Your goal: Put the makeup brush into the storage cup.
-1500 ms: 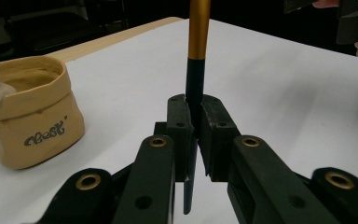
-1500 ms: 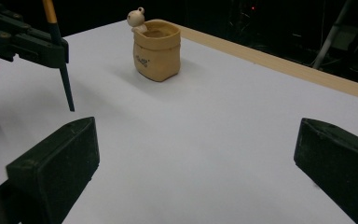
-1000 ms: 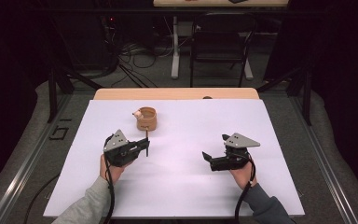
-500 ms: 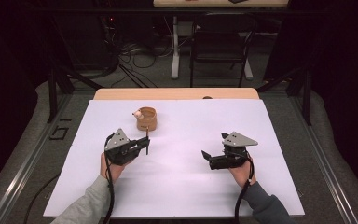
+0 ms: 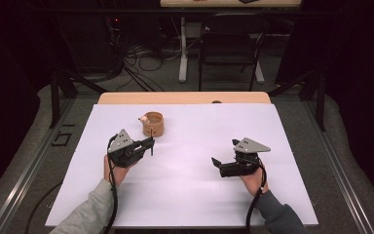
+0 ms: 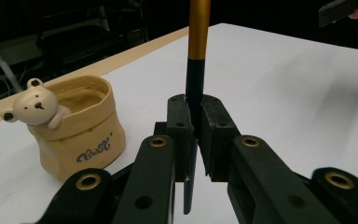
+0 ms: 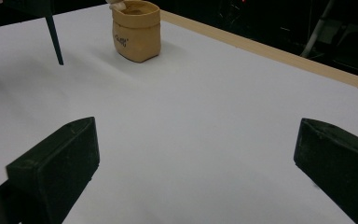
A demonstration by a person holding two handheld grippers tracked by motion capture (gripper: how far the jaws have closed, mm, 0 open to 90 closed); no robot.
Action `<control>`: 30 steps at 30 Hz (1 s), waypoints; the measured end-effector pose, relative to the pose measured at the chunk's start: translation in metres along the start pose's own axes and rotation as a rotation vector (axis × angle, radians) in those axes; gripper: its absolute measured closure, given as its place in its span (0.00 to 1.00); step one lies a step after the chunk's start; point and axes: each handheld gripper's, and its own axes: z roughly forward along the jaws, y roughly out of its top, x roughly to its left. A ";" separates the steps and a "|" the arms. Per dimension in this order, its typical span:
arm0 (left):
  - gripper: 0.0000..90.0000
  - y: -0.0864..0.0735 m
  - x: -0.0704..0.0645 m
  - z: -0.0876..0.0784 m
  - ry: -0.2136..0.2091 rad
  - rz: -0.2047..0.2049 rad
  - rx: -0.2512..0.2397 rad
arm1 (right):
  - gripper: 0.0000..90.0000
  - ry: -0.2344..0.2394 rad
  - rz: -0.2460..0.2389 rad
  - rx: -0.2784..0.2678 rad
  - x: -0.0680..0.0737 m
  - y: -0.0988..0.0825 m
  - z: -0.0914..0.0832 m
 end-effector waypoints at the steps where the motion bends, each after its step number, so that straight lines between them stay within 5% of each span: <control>1: 0.93 0.000 0.001 0.000 0.003 0.001 -0.001 | 0.00 0.000 0.000 -0.001 0.000 0.000 0.000; 24: 0.93 0.014 0.008 0.007 -0.016 0.028 0.001 | 0.00 -0.002 0.005 -0.001 0.000 0.000 0.001; 30: 0.93 0.016 0.010 0.007 -0.029 0.009 0.000 | 0.00 0.005 -0.001 -0.007 0.001 0.000 0.000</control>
